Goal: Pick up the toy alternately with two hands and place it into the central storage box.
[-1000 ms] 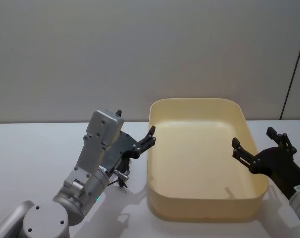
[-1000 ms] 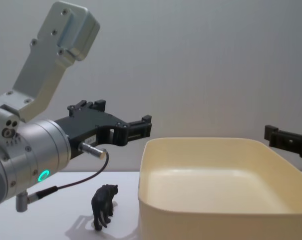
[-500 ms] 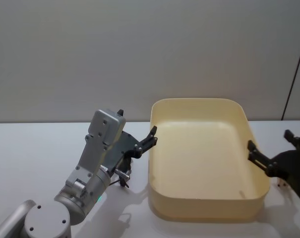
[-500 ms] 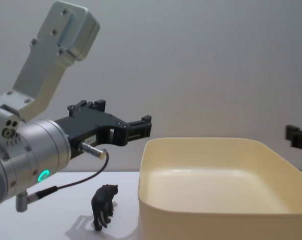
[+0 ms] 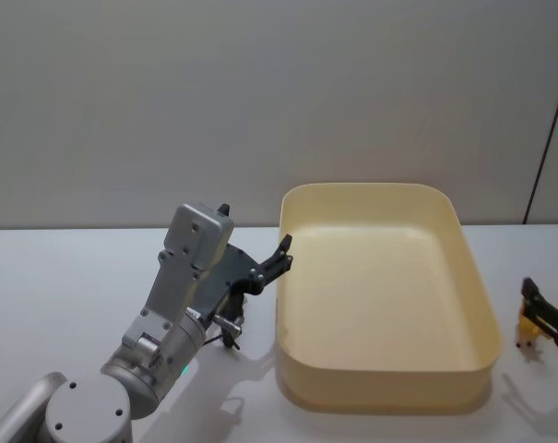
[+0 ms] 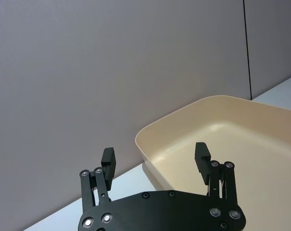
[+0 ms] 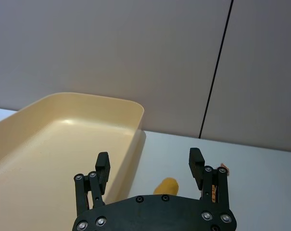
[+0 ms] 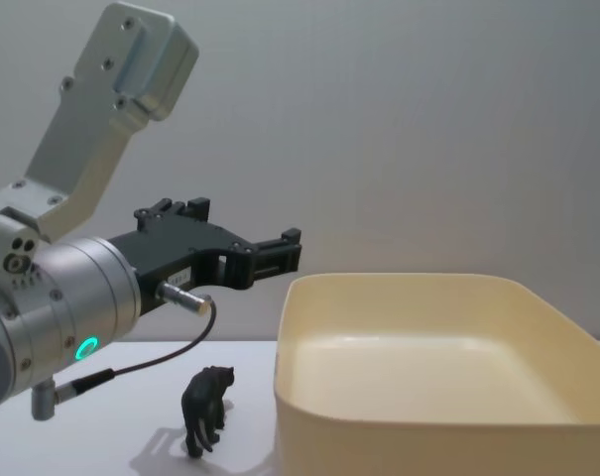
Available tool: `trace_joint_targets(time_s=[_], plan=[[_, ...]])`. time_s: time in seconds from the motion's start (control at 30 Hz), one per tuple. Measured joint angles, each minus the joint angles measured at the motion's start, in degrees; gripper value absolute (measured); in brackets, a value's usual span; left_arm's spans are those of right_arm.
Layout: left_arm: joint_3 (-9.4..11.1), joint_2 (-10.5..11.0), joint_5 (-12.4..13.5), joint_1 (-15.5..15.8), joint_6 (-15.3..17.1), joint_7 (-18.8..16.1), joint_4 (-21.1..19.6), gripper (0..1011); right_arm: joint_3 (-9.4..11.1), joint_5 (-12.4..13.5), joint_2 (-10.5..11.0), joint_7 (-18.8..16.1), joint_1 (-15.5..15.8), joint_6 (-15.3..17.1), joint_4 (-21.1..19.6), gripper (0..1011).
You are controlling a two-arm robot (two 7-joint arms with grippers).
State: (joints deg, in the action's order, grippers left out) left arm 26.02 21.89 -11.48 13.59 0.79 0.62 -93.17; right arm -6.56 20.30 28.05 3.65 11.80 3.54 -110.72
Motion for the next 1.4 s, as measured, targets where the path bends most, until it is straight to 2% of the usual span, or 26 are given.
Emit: trace_joint_targets(time_s=[0.23, 0.53, 0.9, 1.4], plan=[[0.0, 0.0, 0.0, 0.0, 0.0, 0.0, 0.0, 1001, 1.2, 2.05, 1.23, 0.12, 2.41, 1.52, -0.2, 1001], [0.0, 0.0, 0.0, 0.0, 0.0, 0.0, 0.0, 1001, 1.64, 3.74, 1.19, -0.93, 2.42, 3.37, 2.28, 1001], [0.0, 0.0, 0.0, 0.0, 0.0, 0.0, 0.0, 1001, 1.43, 3.43, -0.34, -2.42, -1.56, 4.86, 7.35, 1001], [0.0, 0.0, 0.0, 0.0, 0.0, 0.0, 0.0, 1001, -1.2, -0.81, -4.15, -7.31, -9.06, 7.95, 15.17, 1001]])
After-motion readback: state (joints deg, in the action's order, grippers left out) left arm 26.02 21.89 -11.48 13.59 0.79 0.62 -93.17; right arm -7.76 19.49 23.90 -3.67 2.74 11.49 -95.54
